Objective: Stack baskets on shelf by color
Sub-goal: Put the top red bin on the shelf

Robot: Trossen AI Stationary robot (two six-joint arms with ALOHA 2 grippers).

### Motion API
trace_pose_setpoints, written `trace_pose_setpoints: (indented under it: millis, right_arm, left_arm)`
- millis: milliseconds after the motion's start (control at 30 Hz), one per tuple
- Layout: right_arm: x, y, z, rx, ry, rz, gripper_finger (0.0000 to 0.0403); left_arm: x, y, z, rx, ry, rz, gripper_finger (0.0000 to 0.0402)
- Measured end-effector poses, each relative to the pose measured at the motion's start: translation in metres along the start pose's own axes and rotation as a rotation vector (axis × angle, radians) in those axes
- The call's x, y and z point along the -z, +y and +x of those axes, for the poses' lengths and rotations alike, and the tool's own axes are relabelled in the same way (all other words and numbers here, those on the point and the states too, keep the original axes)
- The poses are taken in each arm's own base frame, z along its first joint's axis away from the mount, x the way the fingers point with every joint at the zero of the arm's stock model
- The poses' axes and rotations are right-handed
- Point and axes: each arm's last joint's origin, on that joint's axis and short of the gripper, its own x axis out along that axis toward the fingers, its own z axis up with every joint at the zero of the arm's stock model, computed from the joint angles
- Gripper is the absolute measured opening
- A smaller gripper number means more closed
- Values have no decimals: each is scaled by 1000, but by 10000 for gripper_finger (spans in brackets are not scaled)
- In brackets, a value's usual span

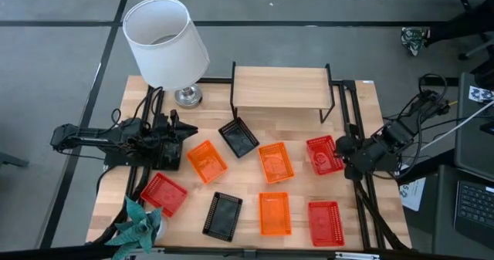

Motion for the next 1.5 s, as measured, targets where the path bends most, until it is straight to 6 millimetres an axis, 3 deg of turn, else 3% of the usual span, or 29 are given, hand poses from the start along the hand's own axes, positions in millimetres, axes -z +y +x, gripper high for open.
trace_pose_setpoints:
  millis: [633, 800, 1033, 1300, 1500]
  right_arm:
    - [-2, -5, 3, 13, 18, 150, 72]
    - [0, -8, 13, 71, 31, 41, 72]
    - [-1, -11, 34, 130, 126, 128, 72]
    - [-10, -11, 51, 190, 207, 66, 72]
    - [-17, -3, 60, 105, 224, 59, 72]
  left_arm:
    - [0, 0, 0, 0, 0, 0, 50]
    - [0, 0, 0, 0, 0, 0, 50]
    - [0, 0, 0, 0, 0, 0, 50]
    - [0, 0, 0, -1, 0, 0, 50]
    - [0, 0, 0, -2, 0, 0, 50]
